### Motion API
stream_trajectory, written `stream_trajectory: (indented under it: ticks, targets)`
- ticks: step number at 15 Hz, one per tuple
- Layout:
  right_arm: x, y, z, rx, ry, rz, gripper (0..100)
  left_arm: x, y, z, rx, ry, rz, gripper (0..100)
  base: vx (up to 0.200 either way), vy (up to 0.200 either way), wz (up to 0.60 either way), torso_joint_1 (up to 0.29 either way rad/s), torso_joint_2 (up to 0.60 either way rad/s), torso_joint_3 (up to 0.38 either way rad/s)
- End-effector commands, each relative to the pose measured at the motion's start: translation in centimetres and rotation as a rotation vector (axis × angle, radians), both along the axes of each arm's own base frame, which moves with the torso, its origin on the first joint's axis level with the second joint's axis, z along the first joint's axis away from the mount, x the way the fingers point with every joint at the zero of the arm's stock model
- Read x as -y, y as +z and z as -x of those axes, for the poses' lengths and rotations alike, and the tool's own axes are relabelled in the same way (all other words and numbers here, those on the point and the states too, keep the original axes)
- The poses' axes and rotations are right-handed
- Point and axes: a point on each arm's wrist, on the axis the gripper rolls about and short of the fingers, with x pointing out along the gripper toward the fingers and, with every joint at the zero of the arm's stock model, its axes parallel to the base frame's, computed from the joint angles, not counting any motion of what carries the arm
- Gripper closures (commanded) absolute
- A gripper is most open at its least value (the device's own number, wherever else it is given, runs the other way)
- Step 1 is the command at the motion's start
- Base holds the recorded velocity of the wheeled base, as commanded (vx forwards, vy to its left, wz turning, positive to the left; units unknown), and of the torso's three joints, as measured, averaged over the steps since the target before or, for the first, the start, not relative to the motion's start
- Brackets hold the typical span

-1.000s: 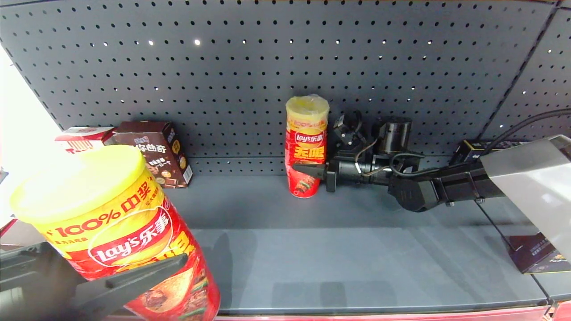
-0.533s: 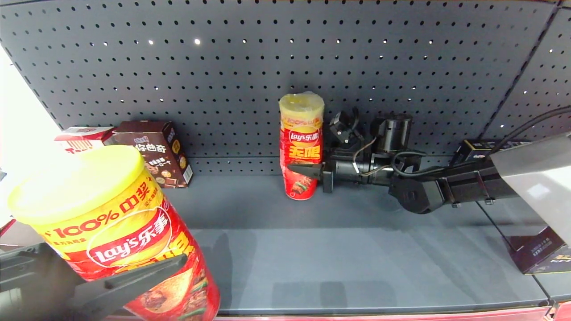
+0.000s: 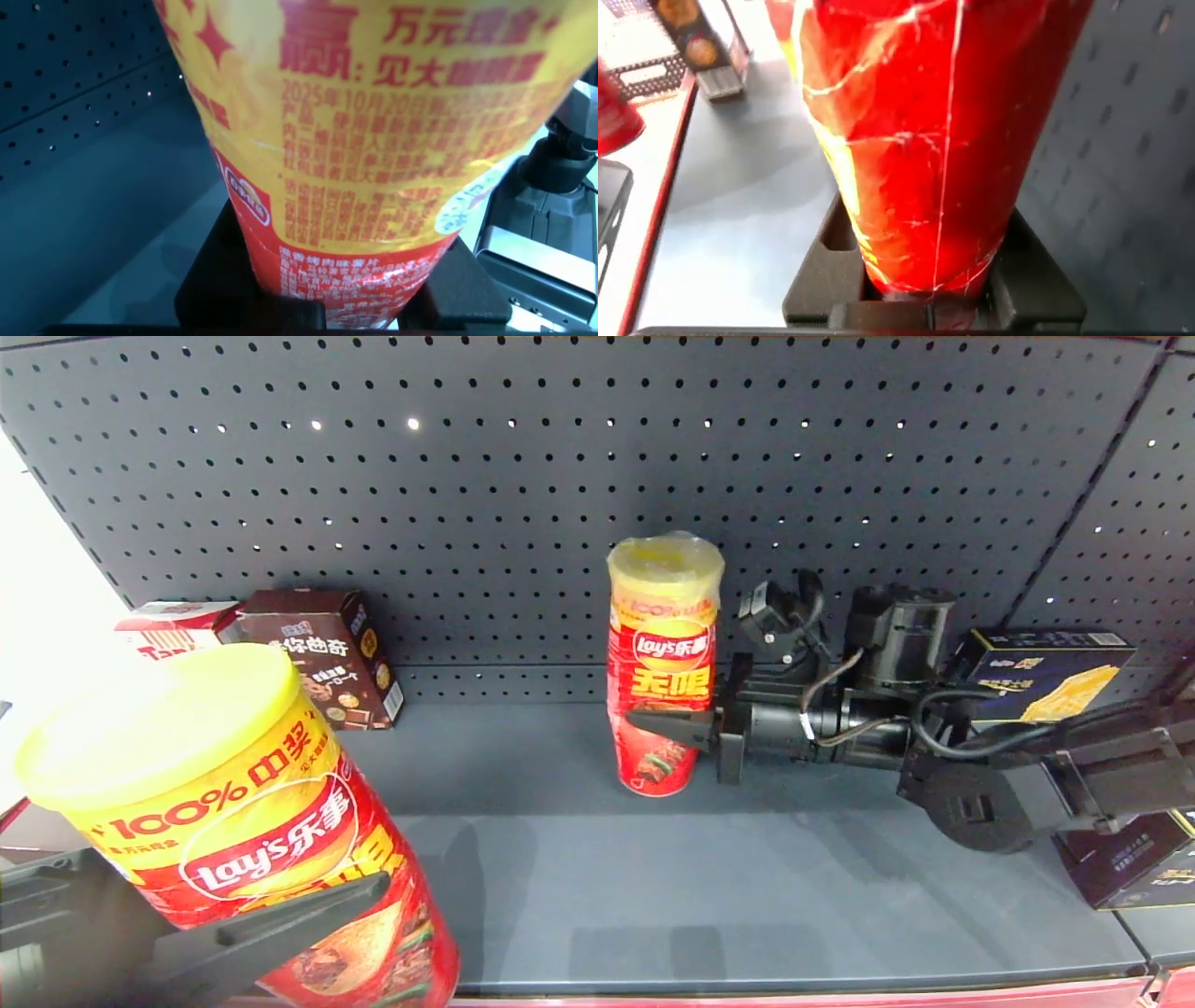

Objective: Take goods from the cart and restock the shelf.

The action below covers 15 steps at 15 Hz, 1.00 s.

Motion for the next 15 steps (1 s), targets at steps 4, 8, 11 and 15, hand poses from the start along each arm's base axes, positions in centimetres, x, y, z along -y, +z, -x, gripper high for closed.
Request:
stream_trajectory:
  ticks: [4,8,11,15]
  targets:
    - [1.2,-0.3,6.7,0.006,0.007,-0.081,100,0.0,0.0,0.0,-0.002,0.006,-0.001,100,0.000,0.000,0.00,0.000,0.00,0.000]
    - [1.2,-0.9,10.2,-0.011,0.033,-0.070,100,0.0,0.0,0.0,-0.002,0.014,-0.001,100,0.000,0.000,0.00,0.000,0.00,0.000]
    - [1.4,-2.0,11.2,-0.039,0.047,-0.040,100,-0.1,0.0,0.1,0.001,0.014,0.000,100,0.000,0.000,0.00,0.000,0.00,0.000]
    - [1.5,-3.8,11.1,-0.069,0.040,0.007,100,-0.1,-0.1,0.2,-0.002,0.015,-0.001,100,0.000,0.000,0.00,0.000,0.00,0.000]
